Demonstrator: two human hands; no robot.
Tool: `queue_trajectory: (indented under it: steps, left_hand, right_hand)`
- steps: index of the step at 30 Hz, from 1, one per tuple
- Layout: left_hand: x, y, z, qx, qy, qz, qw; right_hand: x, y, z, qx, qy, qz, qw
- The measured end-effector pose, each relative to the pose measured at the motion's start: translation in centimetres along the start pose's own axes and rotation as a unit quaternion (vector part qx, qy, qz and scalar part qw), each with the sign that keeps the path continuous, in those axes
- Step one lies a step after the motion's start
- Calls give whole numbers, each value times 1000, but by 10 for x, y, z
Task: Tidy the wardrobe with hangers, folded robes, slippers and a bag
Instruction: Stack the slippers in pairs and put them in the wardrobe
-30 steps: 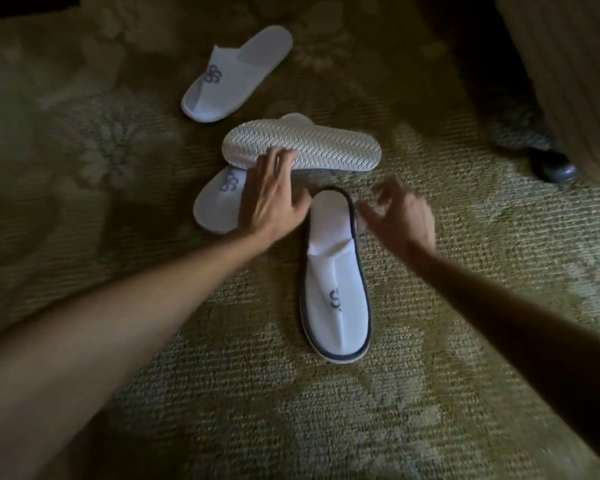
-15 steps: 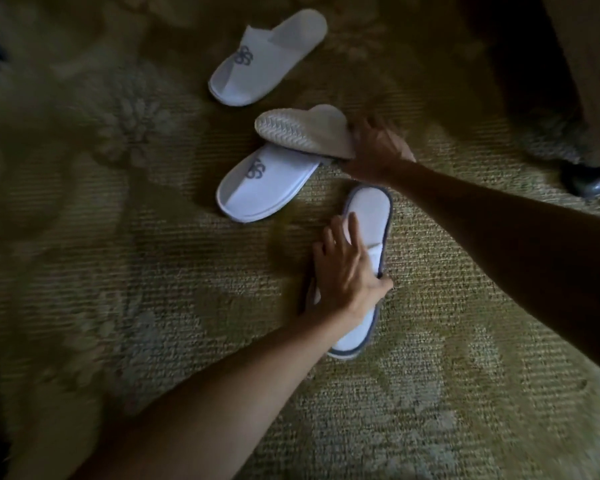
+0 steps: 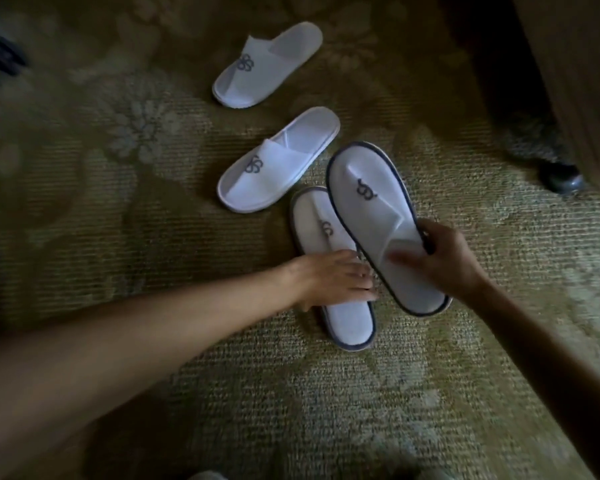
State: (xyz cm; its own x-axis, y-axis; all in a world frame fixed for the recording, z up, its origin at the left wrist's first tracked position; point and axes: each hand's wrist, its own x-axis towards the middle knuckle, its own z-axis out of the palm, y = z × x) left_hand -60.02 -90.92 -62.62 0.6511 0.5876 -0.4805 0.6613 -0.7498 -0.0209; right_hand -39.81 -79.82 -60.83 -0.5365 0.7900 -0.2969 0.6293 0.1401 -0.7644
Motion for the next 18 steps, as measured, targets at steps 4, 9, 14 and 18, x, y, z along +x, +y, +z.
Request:
queue_trajectory:
  steps: [4,9,14,18]
  left_hand:
    - [-35,12,15,-140,203,-64,967]
    - [-45,14,21,-582,421,-479,504]
    - [-62,-10,24,-659,380,-545,353]
    - [-87,-7,53,-657,354,-584,320]
  right_hand:
    - [-39,3,18,155,11,39,987]
    - [-62,-21,62,260,-60,85,960]
    - [-52,-47,99,192,-113,57,973]
    - [-28,-46,85,-20,37,14,999]
